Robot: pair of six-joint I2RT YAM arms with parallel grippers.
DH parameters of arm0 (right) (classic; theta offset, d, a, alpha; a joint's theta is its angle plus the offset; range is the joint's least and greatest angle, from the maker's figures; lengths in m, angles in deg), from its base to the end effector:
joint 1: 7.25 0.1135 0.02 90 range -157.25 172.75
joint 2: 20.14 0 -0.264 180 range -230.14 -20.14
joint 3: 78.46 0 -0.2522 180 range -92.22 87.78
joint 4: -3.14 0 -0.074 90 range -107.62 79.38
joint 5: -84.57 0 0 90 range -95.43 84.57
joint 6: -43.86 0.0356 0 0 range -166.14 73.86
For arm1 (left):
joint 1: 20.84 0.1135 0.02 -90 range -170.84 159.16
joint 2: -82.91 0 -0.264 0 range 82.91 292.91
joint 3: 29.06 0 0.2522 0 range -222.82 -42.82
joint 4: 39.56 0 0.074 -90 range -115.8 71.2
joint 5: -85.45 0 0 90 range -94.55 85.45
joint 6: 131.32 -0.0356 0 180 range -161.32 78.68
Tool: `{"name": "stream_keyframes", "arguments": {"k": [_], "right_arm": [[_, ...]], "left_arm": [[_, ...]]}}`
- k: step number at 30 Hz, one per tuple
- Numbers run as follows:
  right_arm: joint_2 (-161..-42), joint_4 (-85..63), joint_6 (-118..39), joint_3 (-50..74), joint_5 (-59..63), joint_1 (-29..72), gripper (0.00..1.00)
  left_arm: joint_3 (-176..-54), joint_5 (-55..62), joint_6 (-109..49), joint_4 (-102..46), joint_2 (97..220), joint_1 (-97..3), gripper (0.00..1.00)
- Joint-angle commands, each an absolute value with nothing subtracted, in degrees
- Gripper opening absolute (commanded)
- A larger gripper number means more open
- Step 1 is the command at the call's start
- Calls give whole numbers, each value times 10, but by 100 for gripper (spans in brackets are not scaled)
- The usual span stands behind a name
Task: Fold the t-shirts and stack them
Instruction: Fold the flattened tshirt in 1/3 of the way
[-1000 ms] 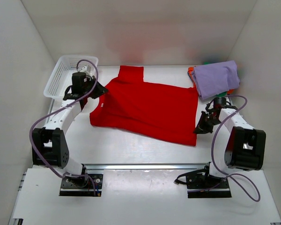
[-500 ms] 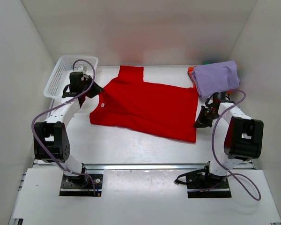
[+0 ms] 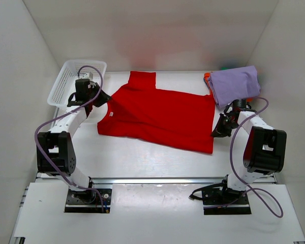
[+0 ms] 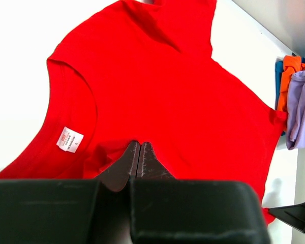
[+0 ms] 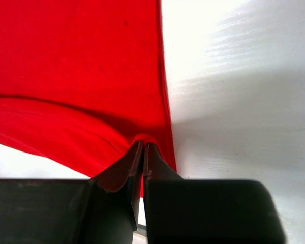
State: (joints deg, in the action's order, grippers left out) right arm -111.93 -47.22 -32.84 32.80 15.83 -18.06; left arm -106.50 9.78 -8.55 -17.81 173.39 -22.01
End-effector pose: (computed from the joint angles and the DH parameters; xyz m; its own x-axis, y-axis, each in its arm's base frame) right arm 0.2882 -0.0419 0.1759 -0.8993 0.3900 -0.1979 0.2877 0.8684 0.4039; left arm 0.3568 -0.0161 0.2587 -0.6004 -0.5123 -0.6141 -0.1213 0.8173 -0.5633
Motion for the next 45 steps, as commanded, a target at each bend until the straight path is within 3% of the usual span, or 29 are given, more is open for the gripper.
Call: {"name": "stream_keyframes", "arguments": {"k": [1,14,16,18,20,23,26,27,29,32,33,45], "right_arm": [[-1122,-446,-333,306,151,-192,0],[-1173,-413,-332,249,151,-187,1],[-1177,-417,-339,234,140,-185,10],[-1171,-421,-341,226,131,-179,18],[-1148,-428,-341,226,101,-174,26],[-1109,-435,-337,242,63,-162,35],[-1069,-438,-337,269,52,-143,36],[-1058,-440,-341,275,56,-137,34],[-1050,-427,-331,289,90,-124,18],[-1051,-393,-313,311,109,-88,1],[-1058,-380,-307,321,115,-76,0],[-1183,-285,-283,352,175,-20,0]], "left_arm": [[-1058,86,-85,-200,1734,-215,0],[-1117,95,-76,-214,1795,-223,1],[-1144,110,-72,-224,1807,-222,31],[-1171,126,-70,-222,1806,-221,45],[-1186,126,-72,-206,1802,-221,47],[-1180,114,-87,-173,1767,-225,40],[-1136,104,-113,-135,1727,-236,22],[-1125,93,-120,-124,1720,-245,17],[-1074,70,-137,-115,1699,-265,11],[-1017,36,-142,-127,1701,-294,8],[-1014,31,-142,-125,1707,-306,7],[-1000,-14,-158,-137,1863,-361,0]]}}
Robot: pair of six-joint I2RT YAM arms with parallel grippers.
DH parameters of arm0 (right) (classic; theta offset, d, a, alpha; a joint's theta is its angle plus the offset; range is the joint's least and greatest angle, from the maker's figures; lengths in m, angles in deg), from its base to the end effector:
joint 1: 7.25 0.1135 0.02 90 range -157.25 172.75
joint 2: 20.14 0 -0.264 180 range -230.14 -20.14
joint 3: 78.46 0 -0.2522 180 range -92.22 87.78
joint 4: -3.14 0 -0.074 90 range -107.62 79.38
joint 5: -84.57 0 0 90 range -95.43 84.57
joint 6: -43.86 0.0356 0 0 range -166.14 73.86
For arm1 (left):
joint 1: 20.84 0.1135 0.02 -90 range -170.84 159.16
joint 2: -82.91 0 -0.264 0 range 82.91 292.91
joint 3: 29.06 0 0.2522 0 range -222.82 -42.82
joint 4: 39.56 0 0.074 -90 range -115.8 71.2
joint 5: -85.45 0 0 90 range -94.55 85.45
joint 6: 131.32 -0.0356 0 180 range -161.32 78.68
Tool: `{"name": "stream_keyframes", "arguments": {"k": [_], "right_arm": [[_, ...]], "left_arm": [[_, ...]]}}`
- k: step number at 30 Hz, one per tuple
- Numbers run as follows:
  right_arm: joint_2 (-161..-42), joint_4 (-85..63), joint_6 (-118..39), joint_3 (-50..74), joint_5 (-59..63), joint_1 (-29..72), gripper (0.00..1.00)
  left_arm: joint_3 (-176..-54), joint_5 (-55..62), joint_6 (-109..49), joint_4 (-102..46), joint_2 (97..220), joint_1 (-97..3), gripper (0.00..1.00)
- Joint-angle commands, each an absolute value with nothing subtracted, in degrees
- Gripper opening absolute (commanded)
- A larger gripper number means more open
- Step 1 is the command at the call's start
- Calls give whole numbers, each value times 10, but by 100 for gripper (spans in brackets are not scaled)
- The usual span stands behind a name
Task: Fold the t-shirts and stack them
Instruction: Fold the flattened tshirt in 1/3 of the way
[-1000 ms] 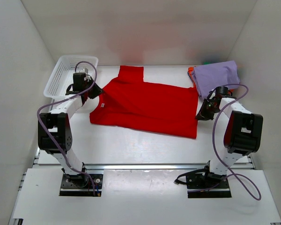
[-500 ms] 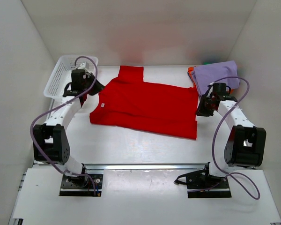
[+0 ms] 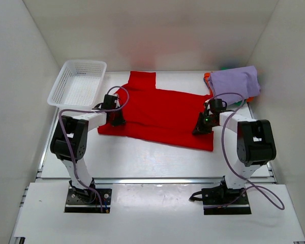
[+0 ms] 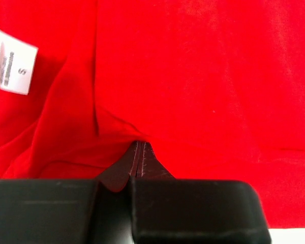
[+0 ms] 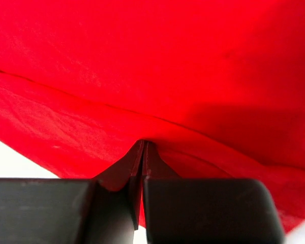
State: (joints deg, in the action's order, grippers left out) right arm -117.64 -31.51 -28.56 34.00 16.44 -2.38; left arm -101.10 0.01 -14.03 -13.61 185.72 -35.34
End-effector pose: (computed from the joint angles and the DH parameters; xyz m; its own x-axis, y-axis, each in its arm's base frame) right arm 0.3166 0.0403 0.1526 -0.9300 0.2021 -0.3071 0.0451 0.8917 0.4503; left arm 0.3433 -0.0917 0.1504 -0.8531 -0.2515 -0.4572 -0.1117 0.9439 -0.3107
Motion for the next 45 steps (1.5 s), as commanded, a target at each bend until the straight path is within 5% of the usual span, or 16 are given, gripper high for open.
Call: {"name": "stream_keyframes", "arguments": {"k": [1,14,27,33,35,37,41,45], "right_arm": [[-1191,-289,-285,354,177,-20,0],[-1174,-387,-303,407,167,-20,0],[-1037,-477,-305,511,177,-35,0],[-923,-519,-309,501,176,-62,0],[-899,-529,-309,461,192,-69,0],[-877,-526,-309,425,192,-72,0],[-877,-476,-296,370,183,-70,21],[-913,-425,-280,335,172,-92,37]], "left_arm": [[-999,-2,-163,-118,1870,-360,0],[-921,27,-187,25,1792,-396,0],[-774,39,-195,106,1546,-401,0],[-832,80,-193,138,1489,-377,1],[-884,98,-209,148,1478,-361,15],[-925,116,-213,142,1476,-355,14],[-1013,119,-207,81,1520,-353,14],[-1105,84,-228,30,1632,-343,25]]}}
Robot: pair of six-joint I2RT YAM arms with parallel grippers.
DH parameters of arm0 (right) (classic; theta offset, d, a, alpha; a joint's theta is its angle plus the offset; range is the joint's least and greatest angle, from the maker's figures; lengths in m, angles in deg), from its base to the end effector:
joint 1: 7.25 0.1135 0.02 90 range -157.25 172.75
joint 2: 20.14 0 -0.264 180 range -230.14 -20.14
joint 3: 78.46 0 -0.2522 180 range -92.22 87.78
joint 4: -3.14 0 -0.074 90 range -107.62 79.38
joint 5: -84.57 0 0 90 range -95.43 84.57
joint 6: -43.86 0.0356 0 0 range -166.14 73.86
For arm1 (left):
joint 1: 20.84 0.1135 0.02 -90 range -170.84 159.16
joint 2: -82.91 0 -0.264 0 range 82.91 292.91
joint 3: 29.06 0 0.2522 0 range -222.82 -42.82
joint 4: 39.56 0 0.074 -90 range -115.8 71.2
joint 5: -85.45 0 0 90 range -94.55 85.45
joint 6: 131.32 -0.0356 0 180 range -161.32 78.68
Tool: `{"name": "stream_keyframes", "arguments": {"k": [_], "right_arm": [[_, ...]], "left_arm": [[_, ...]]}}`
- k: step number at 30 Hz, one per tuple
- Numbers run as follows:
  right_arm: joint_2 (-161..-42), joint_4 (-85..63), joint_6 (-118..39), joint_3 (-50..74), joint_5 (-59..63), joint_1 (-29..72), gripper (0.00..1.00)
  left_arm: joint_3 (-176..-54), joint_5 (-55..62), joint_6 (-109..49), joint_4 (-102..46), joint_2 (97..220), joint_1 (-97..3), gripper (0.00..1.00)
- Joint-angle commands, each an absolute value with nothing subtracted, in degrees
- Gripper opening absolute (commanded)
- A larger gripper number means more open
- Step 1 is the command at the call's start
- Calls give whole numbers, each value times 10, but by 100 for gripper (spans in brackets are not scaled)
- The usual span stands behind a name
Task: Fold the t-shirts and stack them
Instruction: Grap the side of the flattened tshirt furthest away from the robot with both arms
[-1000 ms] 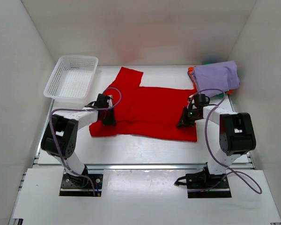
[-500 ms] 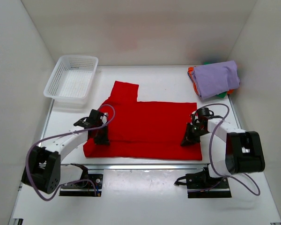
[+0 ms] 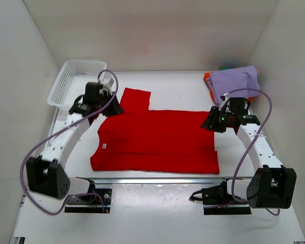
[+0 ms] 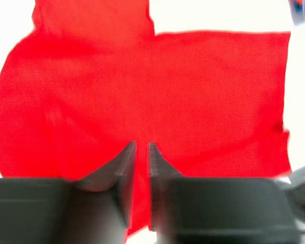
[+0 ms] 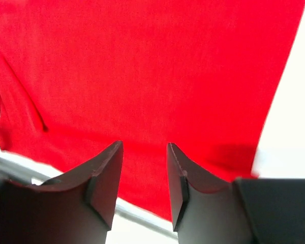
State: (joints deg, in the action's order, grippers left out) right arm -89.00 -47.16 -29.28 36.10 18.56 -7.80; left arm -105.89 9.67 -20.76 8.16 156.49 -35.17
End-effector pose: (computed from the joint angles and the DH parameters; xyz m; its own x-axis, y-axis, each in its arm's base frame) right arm 0.2397 0.0122 0.2588 -0.8387 0.2730 -0.4712 0.0120 0.8743 0.4853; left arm 0.2639 -0.0764 0.3050 -0.7794 -0.1523 -0.6077 0.1453 0.8996 -0.4117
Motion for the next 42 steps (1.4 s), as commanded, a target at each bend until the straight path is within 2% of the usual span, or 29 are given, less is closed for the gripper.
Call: {"name": "stream_keyframes", "arguments": {"k": [1,5,10,17,19,22,24,27,29,31,34,36,38,39,42], "right_arm": [[-919,-410,-284,333,168,-95,38],[-977,-359,-292,311,158,-114,38],[-1064,-342,-302,266,157,-138,39],[-1156,-335,-313,217,136,-133,42],[-1175,-335,-309,206,126,-134,49],[-1209,-352,-311,178,103,-138,54],[-1223,-355,-306,166,92,-141,61],[-1233,-351,-298,148,81,-144,62],[-1243,-350,-294,138,78,-146,69],[-1261,-346,-289,125,74,-146,70],[-1282,-344,-287,104,67,-143,71],[-1296,-351,-281,93,66,-139,70],[-1313,-360,-280,82,63,-135,70],[-1312,-359,-283,78,63,-131,70],[-1330,-360,-283,64,54,-124,70]], "left_arm": [[-1149,74,-229,25,1680,-339,32],[-1285,43,-249,23,1848,-330,45],[-1411,15,-248,9,1992,-304,47],[-1618,-44,-273,81,2157,-296,57],[-1628,-43,-280,95,2174,-293,61],[-1631,-24,-286,118,2192,-303,61],[-1617,-28,-291,123,2191,-304,62],[-1585,-17,-297,121,2183,-308,63],[-1576,-9,-295,128,2185,-310,63],[-1584,-10,-303,144,2196,-320,71],[-1653,-3,-320,201,2233,-321,65],[-1691,5,-328,231,2264,-328,49],[-1714,19,-328,257,2280,-331,22],[-1725,21,-325,267,2290,-330,14],[-1735,37,-325,270,2300,-330,0]]}}
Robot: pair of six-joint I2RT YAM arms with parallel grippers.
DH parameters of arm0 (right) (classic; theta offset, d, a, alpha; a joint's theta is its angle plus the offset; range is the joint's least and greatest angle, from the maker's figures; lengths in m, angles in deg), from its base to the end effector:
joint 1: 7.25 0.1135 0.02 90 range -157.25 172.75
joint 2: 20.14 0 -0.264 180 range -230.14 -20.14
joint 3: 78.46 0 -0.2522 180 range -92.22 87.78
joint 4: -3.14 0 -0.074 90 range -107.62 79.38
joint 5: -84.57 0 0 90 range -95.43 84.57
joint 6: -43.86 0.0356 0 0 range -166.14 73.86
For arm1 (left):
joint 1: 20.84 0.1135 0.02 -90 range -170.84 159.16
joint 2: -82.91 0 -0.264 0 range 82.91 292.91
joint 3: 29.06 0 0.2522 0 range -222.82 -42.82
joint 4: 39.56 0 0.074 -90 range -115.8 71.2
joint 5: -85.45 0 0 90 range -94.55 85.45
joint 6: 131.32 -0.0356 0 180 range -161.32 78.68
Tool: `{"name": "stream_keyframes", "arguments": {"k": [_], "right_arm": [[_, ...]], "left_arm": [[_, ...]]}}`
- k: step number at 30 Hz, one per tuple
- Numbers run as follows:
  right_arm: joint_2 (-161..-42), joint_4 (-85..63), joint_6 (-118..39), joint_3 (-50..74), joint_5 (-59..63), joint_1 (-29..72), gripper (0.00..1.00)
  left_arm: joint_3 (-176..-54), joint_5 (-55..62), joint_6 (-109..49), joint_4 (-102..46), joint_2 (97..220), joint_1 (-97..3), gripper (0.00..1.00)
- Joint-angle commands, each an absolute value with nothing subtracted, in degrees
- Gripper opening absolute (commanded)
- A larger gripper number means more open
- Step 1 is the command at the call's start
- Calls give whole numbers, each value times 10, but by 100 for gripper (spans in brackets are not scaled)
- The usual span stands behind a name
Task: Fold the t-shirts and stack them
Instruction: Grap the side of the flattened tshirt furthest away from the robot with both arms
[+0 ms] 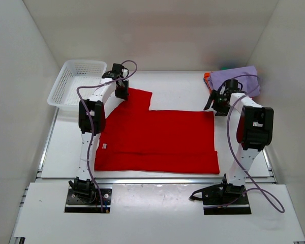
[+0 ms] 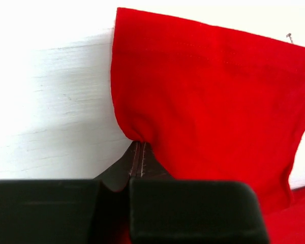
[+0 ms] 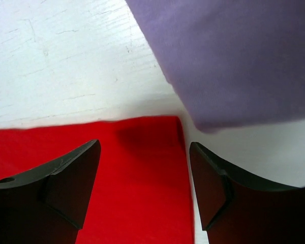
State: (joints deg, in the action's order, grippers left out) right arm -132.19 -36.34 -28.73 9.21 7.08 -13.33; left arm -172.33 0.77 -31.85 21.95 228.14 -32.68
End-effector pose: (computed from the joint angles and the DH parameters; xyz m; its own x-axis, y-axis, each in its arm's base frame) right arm 0.4107 -0.0360 0.1797 -0.8171 0.3808 -0.4329 0.2490 0.9103 0.3307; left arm 0.5257 -0.1136 0.1575 -0.9040 0.0221 -0.4269 0.0974 0.9830 -0.1553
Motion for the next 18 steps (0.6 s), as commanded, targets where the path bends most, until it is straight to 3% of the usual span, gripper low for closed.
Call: {"name": "stream_keyframes", "arguments": {"k": [1,6,7,8,9,10,11,18], "right_arm": [[-1339,-365,-278,55,51,-122,68],[-1375,-386,-280,19,32,-111,59],[-1382,-384,-279,10,32,-109,54],[-1391,-383,-280,7,28,-109,46],[-1389,-383,-280,3,28,-108,33],[-1389,-381,-277,2,27,-108,10],[-1391,-383,-277,2,24,-108,3],[-1349,-378,-296,21,16,-112,0]], "left_arm": [[-1733,37,-323,275,2296,-324,0],[-1714,39,-327,261,2291,-327,0],[-1703,40,-326,255,2286,-326,0],[-1701,38,-326,253,2285,-322,0],[-1698,41,-324,249,2285,-321,0],[-1704,43,-323,246,2283,-319,0],[-1710,45,-324,245,2282,-312,0],[-1772,43,-340,271,2265,-303,0]]}}
